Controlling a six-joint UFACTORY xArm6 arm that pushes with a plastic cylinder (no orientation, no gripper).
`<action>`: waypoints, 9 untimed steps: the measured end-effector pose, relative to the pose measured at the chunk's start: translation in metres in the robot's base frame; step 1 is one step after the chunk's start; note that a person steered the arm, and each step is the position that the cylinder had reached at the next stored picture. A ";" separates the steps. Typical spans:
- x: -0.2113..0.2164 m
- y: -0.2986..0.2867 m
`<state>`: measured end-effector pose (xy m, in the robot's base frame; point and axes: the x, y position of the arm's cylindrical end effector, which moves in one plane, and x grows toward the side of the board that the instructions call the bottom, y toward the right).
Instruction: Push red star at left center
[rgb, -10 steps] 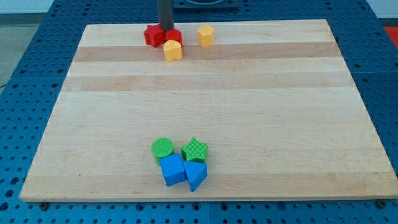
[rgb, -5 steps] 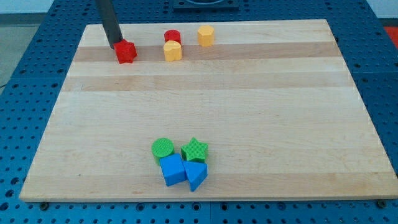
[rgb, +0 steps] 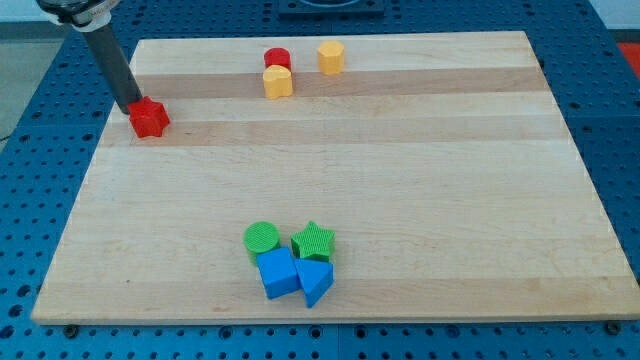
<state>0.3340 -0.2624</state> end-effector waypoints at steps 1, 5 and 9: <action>-0.017 0.045; 0.019 0.043; 0.049 0.016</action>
<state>0.3834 -0.2459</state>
